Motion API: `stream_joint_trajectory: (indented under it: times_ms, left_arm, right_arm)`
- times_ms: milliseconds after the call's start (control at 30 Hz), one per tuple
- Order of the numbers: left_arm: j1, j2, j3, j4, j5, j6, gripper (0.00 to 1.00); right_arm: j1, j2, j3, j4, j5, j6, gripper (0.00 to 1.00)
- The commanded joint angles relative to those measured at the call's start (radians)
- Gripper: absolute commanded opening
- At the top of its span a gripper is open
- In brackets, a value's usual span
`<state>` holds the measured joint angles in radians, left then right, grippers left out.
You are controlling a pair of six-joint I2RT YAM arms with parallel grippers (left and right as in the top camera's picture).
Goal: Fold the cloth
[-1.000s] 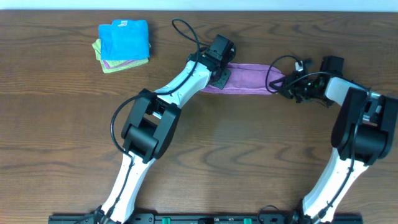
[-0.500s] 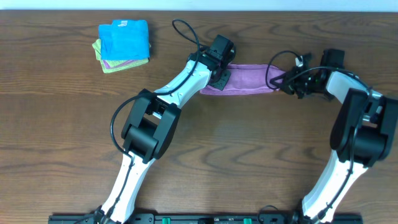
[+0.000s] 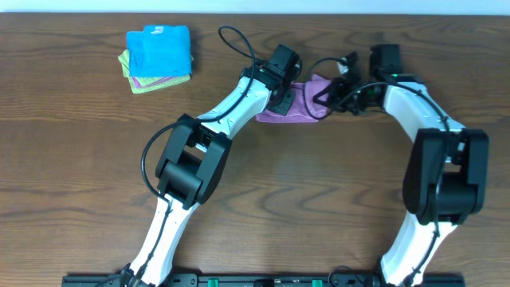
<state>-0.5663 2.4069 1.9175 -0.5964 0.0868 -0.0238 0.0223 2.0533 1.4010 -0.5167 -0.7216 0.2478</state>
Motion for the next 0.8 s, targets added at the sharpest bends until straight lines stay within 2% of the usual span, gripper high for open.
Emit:
stream_joint_trajectory:
  times_ms: [0,333,600,767]
  left_arm:
    - [-0.010,0.068,-0.035,-0.045,0.045,-0.040,0.05]
    - [0.024,-0.023,-0.035,-0.034,0.045,-0.071,0.06]
    - [0.072,-0.191,-0.035,-0.044,0.098,-0.080,0.06]
    - [0.075,-0.304,-0.035,-0.043,0.098,-0.042,0.06]
  right_arm:
    - [0.029,-0.011,0.012,-0.003,0.052,-0.017,0.01]
    - [0.038,-0.011,0.016,0.001,0.052,0.008,0.02]
    - [0.051,-0.021,0.056,-0.008,0.041,0.020,0.02]
    - [0.054,-0.021,0.061,-0.008,0.040,0.052,0.01]
